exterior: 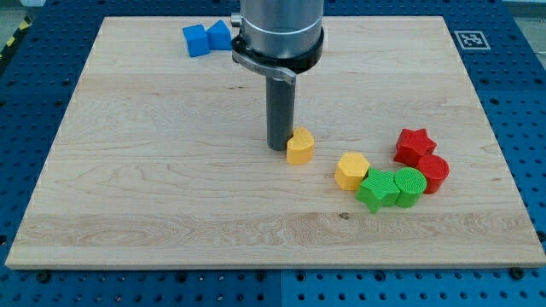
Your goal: Push the yellow heart towards the top left of the yellow hexagon
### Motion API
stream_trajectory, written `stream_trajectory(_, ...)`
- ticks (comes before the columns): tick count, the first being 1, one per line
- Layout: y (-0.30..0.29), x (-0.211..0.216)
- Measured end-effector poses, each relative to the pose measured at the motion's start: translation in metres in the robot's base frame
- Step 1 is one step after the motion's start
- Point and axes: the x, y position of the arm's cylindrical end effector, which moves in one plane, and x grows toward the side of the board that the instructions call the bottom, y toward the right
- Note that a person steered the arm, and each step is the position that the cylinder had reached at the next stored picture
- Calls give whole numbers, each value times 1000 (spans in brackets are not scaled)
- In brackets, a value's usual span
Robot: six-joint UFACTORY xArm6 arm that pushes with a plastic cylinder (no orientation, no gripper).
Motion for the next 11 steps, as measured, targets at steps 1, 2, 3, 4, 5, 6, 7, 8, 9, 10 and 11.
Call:
stream_trajectory(1, -21, 18)
stream_trajectory(2, 17, 18)
stream_trajectory(3, 23, 18)
stream_trajectory(4, 29, 18)
stream_trajectory(5, 34, 17)
stream_trajectory(6, 35, 16)
stream_trajectory(7, 35, -5)
stream_trajectory(8, 36, -15)
stream_trajectory(9, 20, -19)
stream_trajectory(10, 18, -58)
stream_trajectory(11, 54, -62)
